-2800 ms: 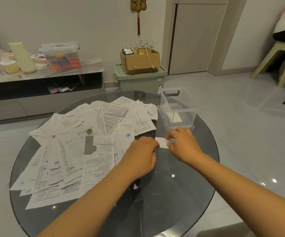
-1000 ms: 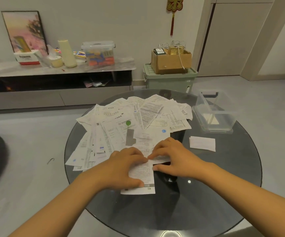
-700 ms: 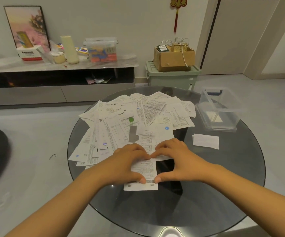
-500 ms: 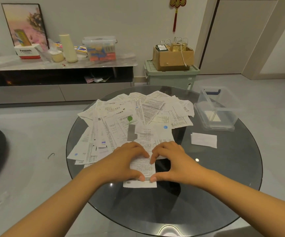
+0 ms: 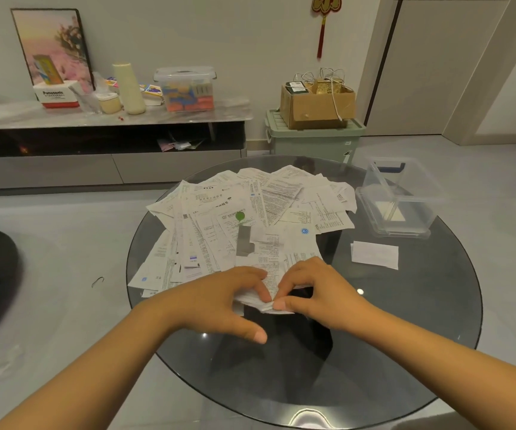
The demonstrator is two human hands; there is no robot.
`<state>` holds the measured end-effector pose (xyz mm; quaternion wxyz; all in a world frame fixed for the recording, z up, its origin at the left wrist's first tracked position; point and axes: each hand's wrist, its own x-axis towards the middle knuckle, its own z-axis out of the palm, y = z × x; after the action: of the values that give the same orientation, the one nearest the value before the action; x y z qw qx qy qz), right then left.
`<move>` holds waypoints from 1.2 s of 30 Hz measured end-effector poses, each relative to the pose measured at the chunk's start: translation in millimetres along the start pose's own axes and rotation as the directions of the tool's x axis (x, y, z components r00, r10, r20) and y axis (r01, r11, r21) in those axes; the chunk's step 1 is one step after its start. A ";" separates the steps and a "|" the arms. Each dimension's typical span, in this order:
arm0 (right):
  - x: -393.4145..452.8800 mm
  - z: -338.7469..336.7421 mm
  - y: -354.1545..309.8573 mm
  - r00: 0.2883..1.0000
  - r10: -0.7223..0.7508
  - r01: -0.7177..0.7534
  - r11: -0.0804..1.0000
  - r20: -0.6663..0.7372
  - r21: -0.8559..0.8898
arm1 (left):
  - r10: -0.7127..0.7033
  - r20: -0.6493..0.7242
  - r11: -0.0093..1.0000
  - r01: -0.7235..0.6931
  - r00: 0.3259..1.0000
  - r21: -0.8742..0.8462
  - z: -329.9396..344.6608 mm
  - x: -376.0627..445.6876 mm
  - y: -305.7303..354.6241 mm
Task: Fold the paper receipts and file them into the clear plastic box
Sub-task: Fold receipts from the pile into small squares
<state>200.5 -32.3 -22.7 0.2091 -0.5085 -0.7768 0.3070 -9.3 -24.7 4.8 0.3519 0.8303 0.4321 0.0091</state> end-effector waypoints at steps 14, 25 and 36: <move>2.7 -26.9 -5.4 0.962 0.235 -0.272 0.799 0.137 0.537 | -0.178 -0.206 0.962 0.126 0.962 -0.243 -9.0 6.3 7.8; 16.2 -9.0 2.4 0.969 0.214 -0.187 0.962 -0.123 0.198 | -0.198 -0.545 0.976 0.113 0.815 -0.187 5.7 34.0 13.9; 27.0 1.1 -1.6 0.978 0.146 -0.166 0.977 -0.149 -0.132 | -0.222 -0.650 0.960 0.279 0.727 -0.015 12.1 29.7 2.2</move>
<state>188.1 -8.2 -22.1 0.2004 -0.6018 -0.7382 0.2297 14.7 -11.0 -11.5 0.1446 0.7239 0.6346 0.2287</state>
